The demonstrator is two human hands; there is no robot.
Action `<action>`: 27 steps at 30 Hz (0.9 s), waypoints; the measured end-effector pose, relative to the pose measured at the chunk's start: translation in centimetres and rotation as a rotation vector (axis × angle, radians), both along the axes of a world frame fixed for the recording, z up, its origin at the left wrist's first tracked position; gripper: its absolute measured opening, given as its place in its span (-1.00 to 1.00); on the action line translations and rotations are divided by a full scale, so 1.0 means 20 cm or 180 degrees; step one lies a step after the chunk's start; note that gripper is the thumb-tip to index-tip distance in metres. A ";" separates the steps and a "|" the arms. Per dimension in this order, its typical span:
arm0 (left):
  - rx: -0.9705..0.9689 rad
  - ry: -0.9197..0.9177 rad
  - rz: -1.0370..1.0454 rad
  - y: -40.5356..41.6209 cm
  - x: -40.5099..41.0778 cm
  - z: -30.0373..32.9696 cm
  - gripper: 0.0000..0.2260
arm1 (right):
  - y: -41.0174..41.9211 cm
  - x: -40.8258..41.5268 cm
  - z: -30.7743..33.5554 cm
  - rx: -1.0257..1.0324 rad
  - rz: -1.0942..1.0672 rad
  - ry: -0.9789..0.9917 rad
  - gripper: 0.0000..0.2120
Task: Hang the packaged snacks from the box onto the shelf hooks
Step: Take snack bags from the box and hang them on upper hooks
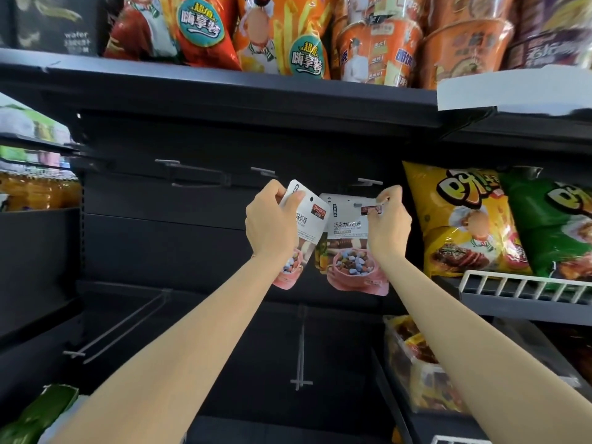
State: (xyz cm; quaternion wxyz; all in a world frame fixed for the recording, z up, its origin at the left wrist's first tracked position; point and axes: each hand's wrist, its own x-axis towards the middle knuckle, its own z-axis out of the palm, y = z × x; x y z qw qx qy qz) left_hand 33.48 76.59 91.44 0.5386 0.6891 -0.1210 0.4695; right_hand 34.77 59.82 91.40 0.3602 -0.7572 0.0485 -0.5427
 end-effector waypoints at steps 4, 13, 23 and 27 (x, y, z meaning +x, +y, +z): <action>-0.0036 0.0059 0.0001 0.03 0.01 0.00 -0.73 | -0.02 0.09 0.00 -0.0097 0.0061 0.0410 -0.77; 0.0129 0.0163 -0.0446 0.07 0.03 -0.01 -0.73 | -0.05 0.19 0.02 0.0155 0.0497 0.1398 -0.59; -0.0220 0.0423 -0.1060 -0.01 0.02 -0.03 -0.74 | -0.04 -0.08 -0.06 0.0573 0.1002 0.0045 -0.73; -0.0856 0.0685 -0.1383 -0.10 0.03 -0.02 -0.75 | -0.02 -0.18 -0.06 0.0283 0.1973 0.0230 -0.68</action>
